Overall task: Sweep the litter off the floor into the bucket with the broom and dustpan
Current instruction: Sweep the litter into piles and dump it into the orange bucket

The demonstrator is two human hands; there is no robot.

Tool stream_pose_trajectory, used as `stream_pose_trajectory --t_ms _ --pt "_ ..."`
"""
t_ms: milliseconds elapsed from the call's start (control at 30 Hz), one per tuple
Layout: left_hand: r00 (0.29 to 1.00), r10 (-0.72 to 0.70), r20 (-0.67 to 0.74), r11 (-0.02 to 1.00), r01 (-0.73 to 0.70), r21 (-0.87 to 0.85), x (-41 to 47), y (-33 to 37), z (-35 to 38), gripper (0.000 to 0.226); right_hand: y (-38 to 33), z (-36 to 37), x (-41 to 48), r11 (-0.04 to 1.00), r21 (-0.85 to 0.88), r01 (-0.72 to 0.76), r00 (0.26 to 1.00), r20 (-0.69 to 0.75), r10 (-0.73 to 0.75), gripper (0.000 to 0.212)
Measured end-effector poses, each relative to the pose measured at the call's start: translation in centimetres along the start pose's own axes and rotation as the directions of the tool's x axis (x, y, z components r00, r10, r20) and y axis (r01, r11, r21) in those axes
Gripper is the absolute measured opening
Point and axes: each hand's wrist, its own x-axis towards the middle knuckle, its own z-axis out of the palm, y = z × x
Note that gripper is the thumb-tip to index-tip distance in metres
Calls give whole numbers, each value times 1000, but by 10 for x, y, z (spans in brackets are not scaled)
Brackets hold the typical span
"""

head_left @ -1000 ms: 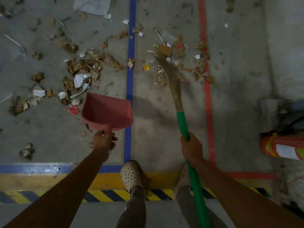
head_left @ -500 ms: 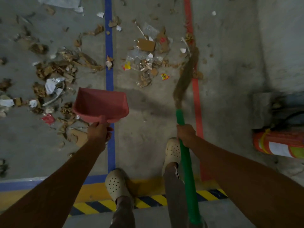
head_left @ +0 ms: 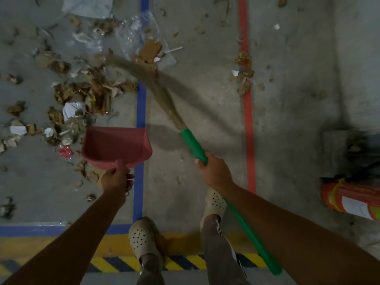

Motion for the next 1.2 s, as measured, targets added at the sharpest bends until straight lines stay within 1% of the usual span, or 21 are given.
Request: stream_pose_trajectory --t_ms 100,200,300,367,400,467,567,600,667,733,767,800,867,933,1033,1133,1200 --pt "999 24 21 1000 -24 0 -6 9 7 47 22 -20 -5 992 53 -115 987 -102 120 35" --pt "998 41 49 999 -41 -12 -11 17 18 46 48 -33 -4 947 193 -257 948 -141 286 33" --pt "995 57 85 998 -58 13 -16 19 28 39 75 -35 7 821 350 -450 857 -90 508 38" --pt "994 46 103 999 -49 22 -18 20 34 25 87 -35 15 758 363 -541 804 -39 593 39" --pt "993 41 113 999 -43 24 -19 20 37 20 92 -35 18 763 336 -553 807 -13 591 38" --pt "991 41 128 998 -46 34 -20 20 43 20 100 -35 23 829 251 -500 861 39 508 36" --pt "990 56 128 996 -65 68 -20 17 51 38 100 -44 28 933 127 -338 937 141 320 31" --pt "991 55 122 995 -64 73 -22 17 55 40 97 -49 29 960 78 -269 954 157 255 29" --pt "992 42 116 996 -50 71 -25 18 64 38 92 -61 27 991 7 -134 981 141 132 31" --pt "992 32 123 996 -42 77 -30 19 76 29 90 -70 20 997 28 -70 994 91 67 30" --pt "990 30 137 995 -42 88 -33 20 83 23 92 -73 17 996 62 -68 996 62 64 30" --pt "988 33 152 994 -48 100 -36 22 90 19 95 -76 14 991 101 -82 996 29 80 29" --pt "983 50 179 991 -71 116 -44 28 108 17 106 -84 9 976 173 -133 988 -51 144 29" --pt "976 65 206 988 -92 123 -52 35 130 21 120 -96 5 933 278 -229 956 -116 269 29" --pt "962 81 261 982 -121 141 -59 43 161 29 151 -108 3 800 462 -383 857 -146 494 31" --pt "947 94 308 976 -148 157 -68 51 194 41 190 -119 7 607 602 -518 696 -115 709 38" --pt "941 98 325 975 -156 158 -75 54 213 41 211 -122 10 452 683 -573 597 -30 802 44"
